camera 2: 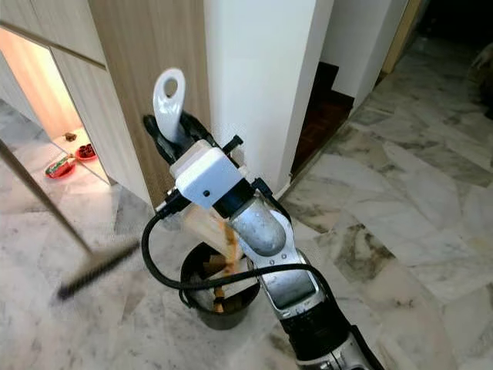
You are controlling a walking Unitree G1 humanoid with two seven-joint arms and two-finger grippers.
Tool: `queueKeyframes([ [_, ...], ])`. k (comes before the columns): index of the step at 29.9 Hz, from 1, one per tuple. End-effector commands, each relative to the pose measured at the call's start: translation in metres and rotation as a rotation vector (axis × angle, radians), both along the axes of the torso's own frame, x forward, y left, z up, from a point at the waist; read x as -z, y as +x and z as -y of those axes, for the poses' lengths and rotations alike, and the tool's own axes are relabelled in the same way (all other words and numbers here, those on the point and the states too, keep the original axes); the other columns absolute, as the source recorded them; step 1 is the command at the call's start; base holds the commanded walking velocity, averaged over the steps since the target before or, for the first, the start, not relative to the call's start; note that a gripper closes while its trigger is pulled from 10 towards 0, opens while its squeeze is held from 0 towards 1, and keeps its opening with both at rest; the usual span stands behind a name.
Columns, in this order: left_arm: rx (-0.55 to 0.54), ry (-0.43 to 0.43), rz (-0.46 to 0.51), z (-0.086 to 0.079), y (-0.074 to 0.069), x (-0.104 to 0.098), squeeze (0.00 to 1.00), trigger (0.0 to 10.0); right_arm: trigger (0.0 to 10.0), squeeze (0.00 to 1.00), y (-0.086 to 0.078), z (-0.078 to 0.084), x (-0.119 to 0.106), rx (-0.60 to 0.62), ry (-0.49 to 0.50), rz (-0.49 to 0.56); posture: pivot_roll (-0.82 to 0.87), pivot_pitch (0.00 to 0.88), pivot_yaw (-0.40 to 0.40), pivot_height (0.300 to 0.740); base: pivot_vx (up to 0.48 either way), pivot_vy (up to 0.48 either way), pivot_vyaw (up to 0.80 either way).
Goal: Sweep floor
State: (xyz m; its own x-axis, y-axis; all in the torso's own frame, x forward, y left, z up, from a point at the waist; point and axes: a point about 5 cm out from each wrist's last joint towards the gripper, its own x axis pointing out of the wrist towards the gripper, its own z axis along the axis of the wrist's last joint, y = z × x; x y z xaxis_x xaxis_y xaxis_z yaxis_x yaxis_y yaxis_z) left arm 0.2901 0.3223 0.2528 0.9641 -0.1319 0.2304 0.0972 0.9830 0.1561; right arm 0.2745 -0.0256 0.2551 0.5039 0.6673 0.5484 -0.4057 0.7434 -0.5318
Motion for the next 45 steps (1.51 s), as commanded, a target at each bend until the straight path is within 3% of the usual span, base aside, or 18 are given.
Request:
queueKeyframes([
  [1, 0.025, 0.009, 0.006, 0.008, 0.003, 0.007, 0.00, 10.0, 10.0, 0.00, -0.012, -0.002, -0.021, 0.001, -0.028, 0.175, 0.09, 0.021, -0.023, 0.740, 0.000, 0.000, 0.00],
  [6, 0.033, 0.011, -0.059, 0.014, 0.006, 0.030, 0.00, 10.0, 10.0, 0.00, -0.013, 0.000, -0.020, 0.017, -0.093, 0.210, 0.08, 0.024, -0.024, 0.740, 0.000, 0.000, 0.00],
  [9, 0.030, 0.015, -0.072, 0.013, 0.006, 0.034, 0.00, 10.0, 10.0, 0.00, -0.013, 0.001, -0.019, 0.008, -0.101, 0.206, 0.08, 0.025, -0.025, 0.740, 0.000, 0.000, 0.00],
  [16, 0.036, 0.034, -0.095, 0.016, 0.006, 0.042, 0.00, 10.0, 10.0, 0.00, -0.021, -0.010, -0.015, -0.134, -0.077, 0.078, 0.08, 0.023, -0.029, 0.740, 0.000, 0.000, 0.00],
  [18, 0.038, 0.043, -0.101, 0.018, 0.007, 0.045, 0.00, 10.0, 10.0, 0.00, -0.014, -0.004, -0.018, -0.035, -0.075, 0.109, 0.08, 0.022, -0.030, 0.740, 0.000, 0.000, 0.00],
  [23, 0.032, 0.061, -0.128, 0.021, 0.007, 0.058, 0.00, 10.0, 10.0, 0.00, 0.007, 0.020, -0.021, 0.183, -0.057, 0.119, 0.08, 0.022, -0.029, 0.740, 0.000, 0.000, 0.00],
  [27, 0.031, 0.031, -0.179, 0.027, 0.005, 0.079, 0.00, 10.0, 10.0, 0.00, 0.022, 0.051, -0.021, 0.406, -0.054, 0.119, 0.07, 0.022, -0.027, 0.740, 0.000, 0.000, 0.00],
  [31, -0.128, 0.000, -0.198, 0.020, 0.004, 0.104, 0.00, 10.0, 10.0, 0.00, 0.040, 0.091, -0.001, 0.681, -0.070, 0.004, 0.07, 0.027, -0.023, 0.740, 0.000, 0.000, 0.00],
  [32, -0.128, 0.000, -0.198, 0.020, 0.004, 0.104, 0.00, 10.0, 10.0, 0.00, 0.040, 0.091, -0.001, 0.681, -0.070, 0.004, 0.07, 0.027, -0.023, 0.740, 0.000, 0.000, 0.00],
  [34, -0.257, -0.049, -0.217, 0.015, -0.001, 0.125, 0.00, 10.0, 10.0, 0.00, 0.045, 0.121, 0.025, 0.829, -0.038, -0.137, 0.07, 0.028, -0.019, 0.740, 0.000, 0.000, 0.00],
  [36, -0.271, -0.047, -0.226, 0.015, -0.002, 0.129, 0.00, 10.0, 10.0, 0.00, 0.045, 0.125, 0.030, 0.848, -0.029, -0.161, 0.06, 0.029, -0.018, 0.740, 0.000, 0.000, 0.00],
  [38, -0.318, -0.072, -0.256, 0.018, -0.007, 0.146, 0.00, 10.0, 10.0, 0.00, 0.043, 0.142, 0.054, 0.895, 0.001, -0.282, 0.06, 0.030, -0.015, 0.740, 0.000, 0.000, 0.00],
  [39, -0.331, -0.083, -0.271, 0.023, -0.010, 0.156, 0.00, 10.0, 10.0, 0.00, 0.041, 0.154, 0.070, 0.938, 0.071, -0.377, 0.06, 0.031, -0.014, 0.740, 0.000, 0.000, 0.00],
  [43, -0.339, -0.091, -0.287, 0.029, -0.012, 0.166, 0.00, 10.0, 10.0, 0.00, 0.038, 0.165, 0.087, 0.980, 0.117, -0.465, 0.06, 0.030, -0.014, 0.740, 0.000, 0.000, 0.00],
  [45, -0.364, -0.104, -0.315, 0.037, -0.016, 0.182, 0.00, 10.0, 10.0, 0.00, 0.033, 0.176, 0.112, 1.016, 0.144, -0.564, 0.06, 0.027, -0.010, 0.740, 0.000, 0.000, 0.00],
])
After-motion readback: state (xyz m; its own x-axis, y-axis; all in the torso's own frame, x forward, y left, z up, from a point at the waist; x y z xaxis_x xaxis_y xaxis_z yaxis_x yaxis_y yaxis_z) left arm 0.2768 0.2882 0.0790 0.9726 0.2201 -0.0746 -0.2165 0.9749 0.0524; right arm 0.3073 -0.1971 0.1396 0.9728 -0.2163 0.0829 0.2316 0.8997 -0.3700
